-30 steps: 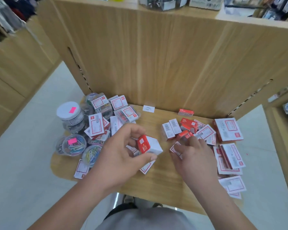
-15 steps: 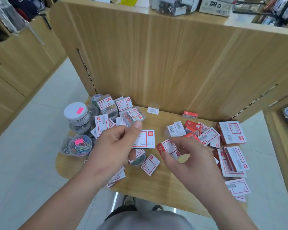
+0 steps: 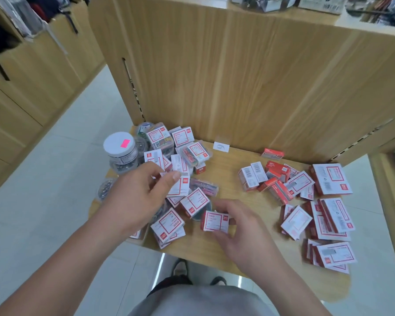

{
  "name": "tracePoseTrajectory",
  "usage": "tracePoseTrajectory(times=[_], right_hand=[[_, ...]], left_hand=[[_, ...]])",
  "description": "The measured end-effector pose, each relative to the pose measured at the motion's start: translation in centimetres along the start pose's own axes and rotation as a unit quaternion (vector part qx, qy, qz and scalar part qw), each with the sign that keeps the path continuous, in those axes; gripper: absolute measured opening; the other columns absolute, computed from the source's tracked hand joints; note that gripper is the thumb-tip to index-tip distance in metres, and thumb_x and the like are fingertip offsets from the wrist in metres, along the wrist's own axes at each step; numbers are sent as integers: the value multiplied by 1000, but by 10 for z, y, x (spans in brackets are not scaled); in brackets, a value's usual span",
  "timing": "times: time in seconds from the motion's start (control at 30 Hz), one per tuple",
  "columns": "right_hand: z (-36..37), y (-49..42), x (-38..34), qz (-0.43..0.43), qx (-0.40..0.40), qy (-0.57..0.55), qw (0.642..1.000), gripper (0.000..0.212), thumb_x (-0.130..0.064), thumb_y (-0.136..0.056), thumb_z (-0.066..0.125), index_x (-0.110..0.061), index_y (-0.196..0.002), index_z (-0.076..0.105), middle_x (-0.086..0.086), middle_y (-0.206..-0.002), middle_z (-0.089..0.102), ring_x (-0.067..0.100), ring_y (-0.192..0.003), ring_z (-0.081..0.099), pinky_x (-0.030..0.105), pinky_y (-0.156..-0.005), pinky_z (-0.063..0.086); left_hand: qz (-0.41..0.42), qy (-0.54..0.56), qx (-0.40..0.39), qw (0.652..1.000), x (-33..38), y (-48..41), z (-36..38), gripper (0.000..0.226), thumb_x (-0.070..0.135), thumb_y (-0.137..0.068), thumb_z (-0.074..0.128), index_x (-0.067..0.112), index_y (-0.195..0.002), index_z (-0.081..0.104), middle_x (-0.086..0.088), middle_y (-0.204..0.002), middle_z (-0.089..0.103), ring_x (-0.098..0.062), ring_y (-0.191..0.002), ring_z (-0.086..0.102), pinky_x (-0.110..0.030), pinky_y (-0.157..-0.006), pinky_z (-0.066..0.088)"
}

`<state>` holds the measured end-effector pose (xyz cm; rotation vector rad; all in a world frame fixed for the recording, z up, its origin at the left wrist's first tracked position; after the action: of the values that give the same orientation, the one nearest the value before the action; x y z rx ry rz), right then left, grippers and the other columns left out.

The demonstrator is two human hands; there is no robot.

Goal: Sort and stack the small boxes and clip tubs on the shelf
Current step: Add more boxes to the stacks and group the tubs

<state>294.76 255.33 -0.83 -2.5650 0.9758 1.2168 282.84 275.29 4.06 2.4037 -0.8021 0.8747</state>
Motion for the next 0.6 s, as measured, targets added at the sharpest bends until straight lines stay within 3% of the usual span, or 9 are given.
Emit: tracePoseTrajectory(times=[0.17,0.27,0.37,0.5,0.6], right_hand=[[-1,-3,1,-3,16,-31,999,72,-13,-79,80,-42,-138,52,-32,-120,48,0,-111,58,25,-98,51],[-10,-2,12,34,36,7,999,51,-27,-82,79,-38,-129,61,-26,-108,59,9,-103,64,34,-89,55],[-11,-1,15,30,26,35,999,42,-40,-85,70,-35,-126,64,-17,-112,69,11,-105,64,39,-87,56],[-5,1,14,30,25,33,999,61,-52,-81,68,-37,-138,55,-20,-125,64,5,-115,58,33,-95,52],[-4,2,11,38,47,24,998,64,-47,-78,76,-35,-137,56,-17,-122,62,7,-113,57,30,-92,51]], left_hand=[[79,-126,-50,988,27,-7,34,38,68,-94,46,31,-96,56,6,-67,63,-13,-69,61,-32,-55,40],[109,-202,-27,973,34,-11,47,46,68,-97,40,25,-92,56,2,-74,62,-24,-75,61,-35,-58,45],[130,-285,10,950,38,-10,45,48,67,-99,38,26,-87,58,1,-72,58,-29,-76,64,-33,-55,41],[206,-252,48,944,50,-5,43,32,55,-99,46,28,-93,61,6,-86,62,-24,-84,63,-33,-56,39],[270,-250,69,927,58,0,47,25,44,-98,51,24,-98,65,6,-93,58,-21,-93,60,-30,-53,35]])
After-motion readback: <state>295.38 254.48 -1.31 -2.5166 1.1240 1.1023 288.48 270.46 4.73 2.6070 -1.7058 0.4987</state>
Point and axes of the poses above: each hand's wrist, its own y-axis away from the middle knuckle, its own z-axis out of the palm, x = y × z, the point moved 9 cm from there along -y, towards the middle knuckle
